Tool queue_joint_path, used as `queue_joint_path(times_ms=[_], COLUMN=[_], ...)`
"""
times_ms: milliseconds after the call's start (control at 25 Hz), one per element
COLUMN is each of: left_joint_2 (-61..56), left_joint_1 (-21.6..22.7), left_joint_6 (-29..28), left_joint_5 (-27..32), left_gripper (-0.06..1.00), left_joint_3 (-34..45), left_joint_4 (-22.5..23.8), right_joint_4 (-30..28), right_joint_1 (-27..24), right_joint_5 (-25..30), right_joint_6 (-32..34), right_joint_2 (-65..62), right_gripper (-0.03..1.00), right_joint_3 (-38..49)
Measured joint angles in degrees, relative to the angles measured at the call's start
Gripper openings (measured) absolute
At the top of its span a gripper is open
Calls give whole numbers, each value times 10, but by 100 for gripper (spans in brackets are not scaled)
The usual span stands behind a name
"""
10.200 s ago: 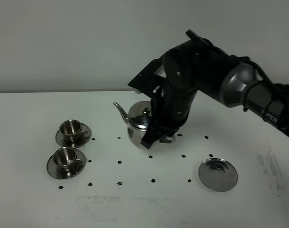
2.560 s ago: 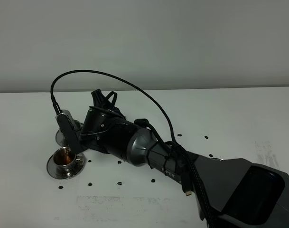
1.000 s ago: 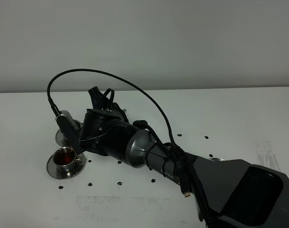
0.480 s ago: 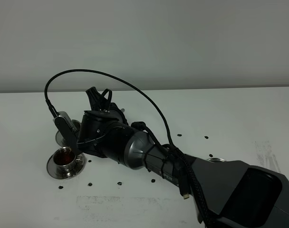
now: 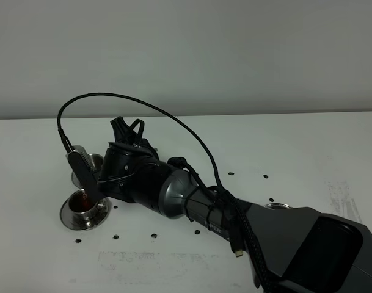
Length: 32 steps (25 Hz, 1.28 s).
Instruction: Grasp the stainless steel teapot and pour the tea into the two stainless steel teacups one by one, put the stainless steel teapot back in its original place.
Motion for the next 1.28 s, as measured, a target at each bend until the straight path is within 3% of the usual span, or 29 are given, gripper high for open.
queue_joint_path(times_ms=[640, 960, 1280], left_joint_2=[0, 0, 0], left_joint_1=[0, 0, 0], left_joint_6=[0, 0, 0], left_joint_5=[0, 0, 0], left_gripper=[30, 30, 30], left_joint_3=[0, 0, 0], left_joint_4=[0, 0, 0], right_joint_4=[93, 253, 403], right_joint_1=[-30, -42, -51], right_joint_5=[19, 95, 140], right_joint_6=[-2, 8, 94], right_joint_2=[-40, -107, -135], right_gripper=[19, 19, 19], right_joint_3=[0, 0, 2])
